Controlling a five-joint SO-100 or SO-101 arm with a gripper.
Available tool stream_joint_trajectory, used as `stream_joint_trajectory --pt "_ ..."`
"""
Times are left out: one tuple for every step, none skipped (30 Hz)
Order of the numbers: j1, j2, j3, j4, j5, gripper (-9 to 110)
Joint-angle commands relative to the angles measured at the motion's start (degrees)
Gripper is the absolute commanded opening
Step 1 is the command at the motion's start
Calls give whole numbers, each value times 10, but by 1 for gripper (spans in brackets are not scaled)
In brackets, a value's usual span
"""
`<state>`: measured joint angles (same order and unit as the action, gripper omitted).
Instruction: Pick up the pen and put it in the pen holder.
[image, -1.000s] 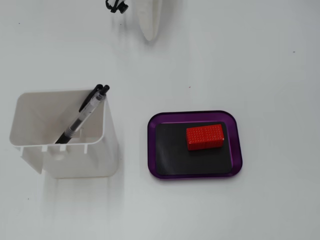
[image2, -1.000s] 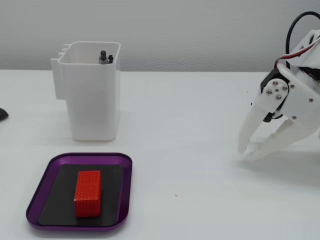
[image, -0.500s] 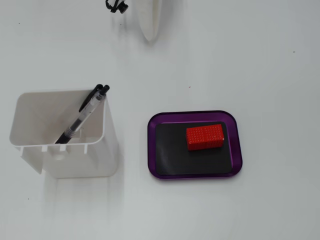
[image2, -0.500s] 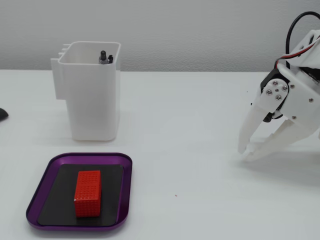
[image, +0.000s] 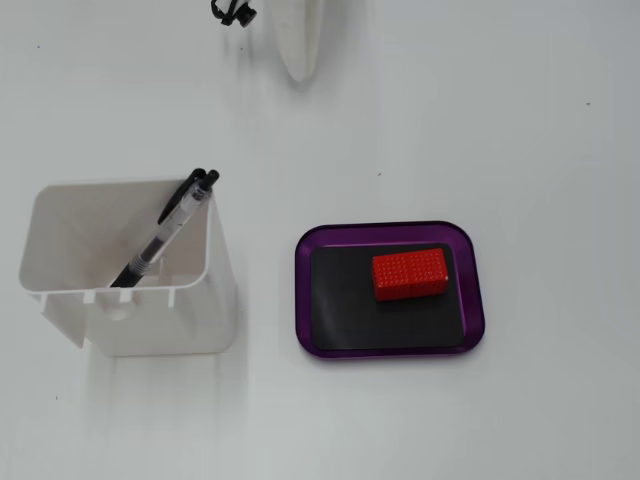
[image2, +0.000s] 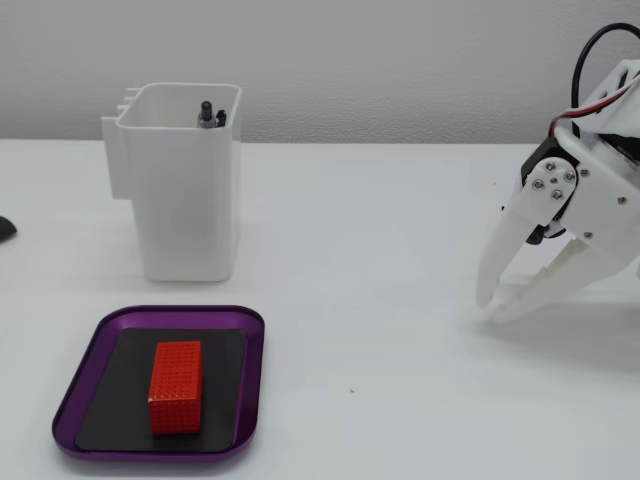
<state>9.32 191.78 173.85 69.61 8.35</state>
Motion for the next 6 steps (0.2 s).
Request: stream_joint_trajectory --pt "4 30 3 -7 1 0" --pt "4 30 3 -7 1 0" --pt "4 30 3 -7 1 0" --pt "4 30 3 -7 1 0" --pt "4 30 3 -7 1 0" --pt "4 30 3 -7 1 0"
